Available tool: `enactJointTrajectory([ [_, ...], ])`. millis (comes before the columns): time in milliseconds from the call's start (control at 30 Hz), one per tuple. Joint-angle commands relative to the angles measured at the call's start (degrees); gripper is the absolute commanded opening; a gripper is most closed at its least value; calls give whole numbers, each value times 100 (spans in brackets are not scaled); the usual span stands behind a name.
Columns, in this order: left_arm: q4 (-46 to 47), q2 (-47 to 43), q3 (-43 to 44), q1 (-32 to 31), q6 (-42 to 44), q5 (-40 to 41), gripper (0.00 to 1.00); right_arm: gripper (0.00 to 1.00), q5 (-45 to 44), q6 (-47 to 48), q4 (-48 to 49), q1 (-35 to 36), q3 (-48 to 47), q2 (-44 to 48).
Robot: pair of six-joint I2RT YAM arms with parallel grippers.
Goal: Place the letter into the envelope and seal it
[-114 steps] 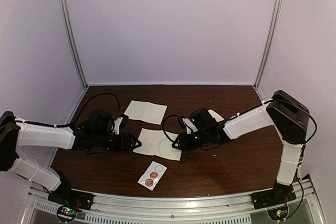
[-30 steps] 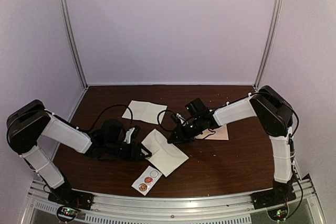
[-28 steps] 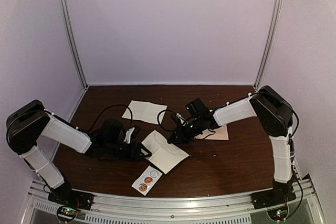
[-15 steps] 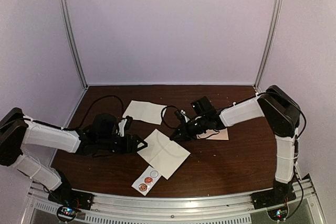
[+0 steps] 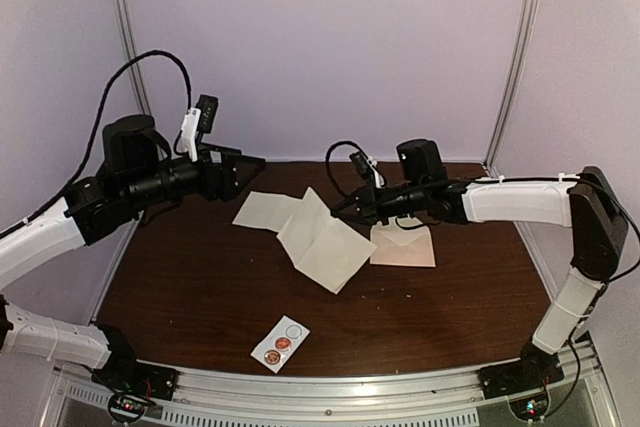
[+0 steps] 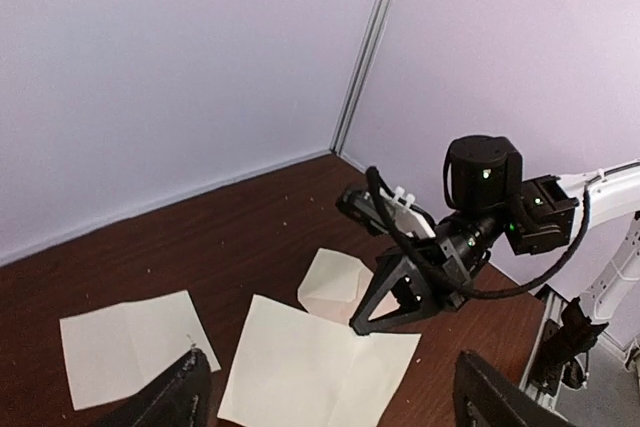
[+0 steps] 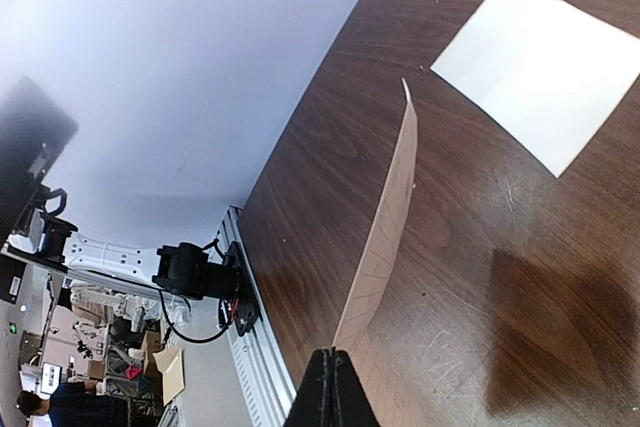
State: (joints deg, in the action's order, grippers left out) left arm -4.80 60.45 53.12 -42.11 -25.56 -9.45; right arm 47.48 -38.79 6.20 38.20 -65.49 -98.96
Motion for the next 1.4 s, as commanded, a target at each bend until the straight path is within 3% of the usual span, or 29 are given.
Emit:
enactJointTrajectory([
  [0, -884, 428, 711, -17, 1482, -180, 85, 0, -206, 68, 22, -20, -69, 392],
  [300, -401, 1236, 853, -47, 2029, -1097, 83, 0, -352, -119, 94, -14, -199, 929],
  [633, -658, 2225, 1468, -456, 2496, -1117, 81, 0, -557, -374, 338, 125, -220, 1152],
  [1033, -701, 2727, 1560, -907, 3011, 458, 78, 0, -498, -500, 316, 201, -287, 1100],
  [1167, -703, 2788, 1509, -947, 3019, 546, 75, 0, -468, -541, 312, 218, -297, 1055],
  [1367, -629, 2868, 1502, -985, 2964, 368, 57, 0, -459, -585, 321, 241, -332, 1004],
])
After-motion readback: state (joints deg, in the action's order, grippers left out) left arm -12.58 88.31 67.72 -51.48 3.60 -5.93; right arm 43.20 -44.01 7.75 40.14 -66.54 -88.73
